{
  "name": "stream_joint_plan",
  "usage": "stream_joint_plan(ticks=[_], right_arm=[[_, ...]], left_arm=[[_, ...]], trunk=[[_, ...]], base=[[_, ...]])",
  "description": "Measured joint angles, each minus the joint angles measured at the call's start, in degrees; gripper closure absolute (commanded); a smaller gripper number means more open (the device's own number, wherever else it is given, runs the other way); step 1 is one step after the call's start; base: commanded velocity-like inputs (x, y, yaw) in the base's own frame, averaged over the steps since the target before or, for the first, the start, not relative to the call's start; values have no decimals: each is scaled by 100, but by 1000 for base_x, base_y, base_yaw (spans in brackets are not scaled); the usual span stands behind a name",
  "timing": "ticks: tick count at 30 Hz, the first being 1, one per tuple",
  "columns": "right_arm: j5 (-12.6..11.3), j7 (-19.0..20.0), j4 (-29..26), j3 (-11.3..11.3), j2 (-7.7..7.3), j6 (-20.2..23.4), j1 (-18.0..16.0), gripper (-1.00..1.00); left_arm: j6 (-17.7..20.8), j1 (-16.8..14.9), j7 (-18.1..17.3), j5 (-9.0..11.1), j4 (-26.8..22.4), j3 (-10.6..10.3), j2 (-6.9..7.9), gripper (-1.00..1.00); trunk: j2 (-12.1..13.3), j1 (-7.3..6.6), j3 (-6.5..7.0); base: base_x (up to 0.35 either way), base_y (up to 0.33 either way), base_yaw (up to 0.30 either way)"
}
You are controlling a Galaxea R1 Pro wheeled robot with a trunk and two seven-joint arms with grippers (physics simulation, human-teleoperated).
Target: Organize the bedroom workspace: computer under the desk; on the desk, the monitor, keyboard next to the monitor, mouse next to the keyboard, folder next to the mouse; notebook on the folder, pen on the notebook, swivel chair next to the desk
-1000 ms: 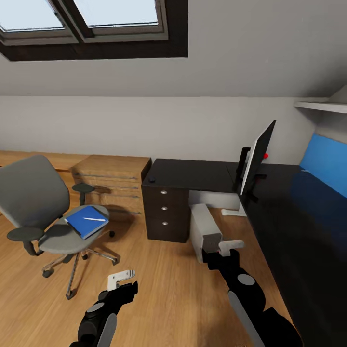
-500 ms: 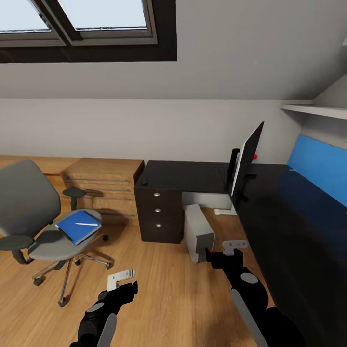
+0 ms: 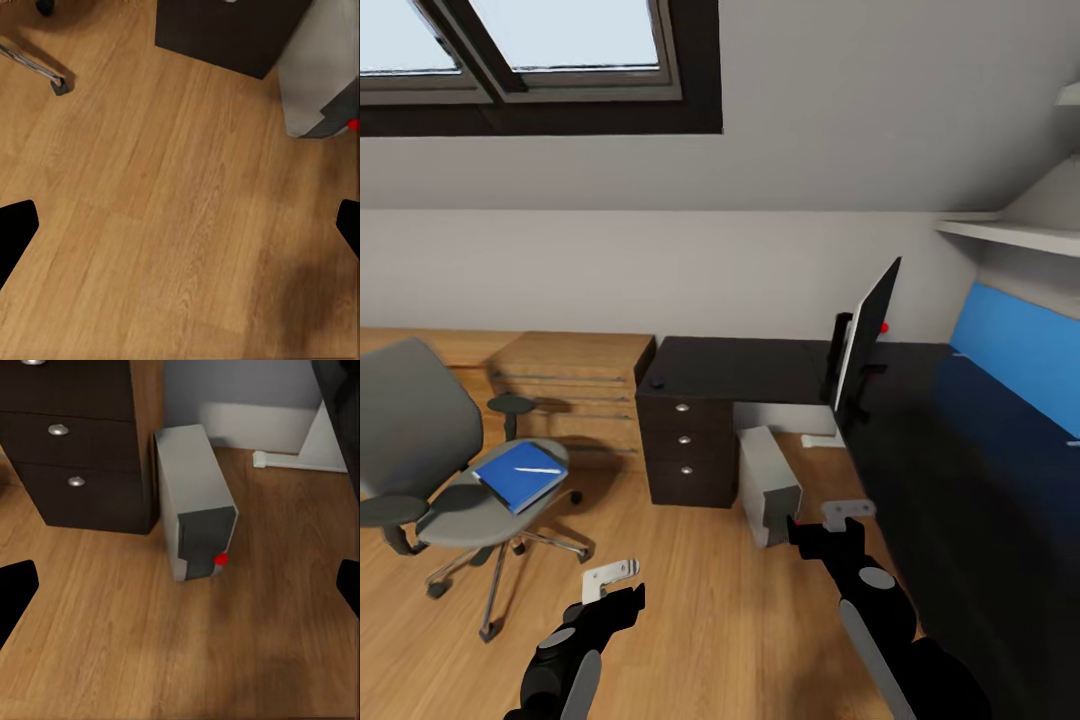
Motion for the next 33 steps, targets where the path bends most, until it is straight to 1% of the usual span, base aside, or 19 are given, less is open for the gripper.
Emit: stream_joint_plan(ticks=[5,13,18,22,33], right_arm=[[0,-5,-5,-2,-5,0,0,-100],[0,-9,-9,-2,-9,8,1,-100],[0,-9,0,-1,-3,6,0,-100],[0,-5,1,-1,-2,3,-1,-100],[7,2,11,-8,-6,-7,-1,-100]], left_arm=[[1,-2,0,0,0,0,0,-100],[-3,-2,0,0,3,0,-2,-100],[-7,-1,0,0,5,1,0,-100],[-15,1,0,1,4,0,-3,-100],[-18,-1,1,-2,6,4,3,-100]], trunk=[[201,-110,90],[202,-111,90],[202,-111,90],[202,-111,90],[202,-111,91]], base=[[0,0,-248],[0,0,-262],[0,-24,-119],[0,-212,-28],[0,-311,-2]])
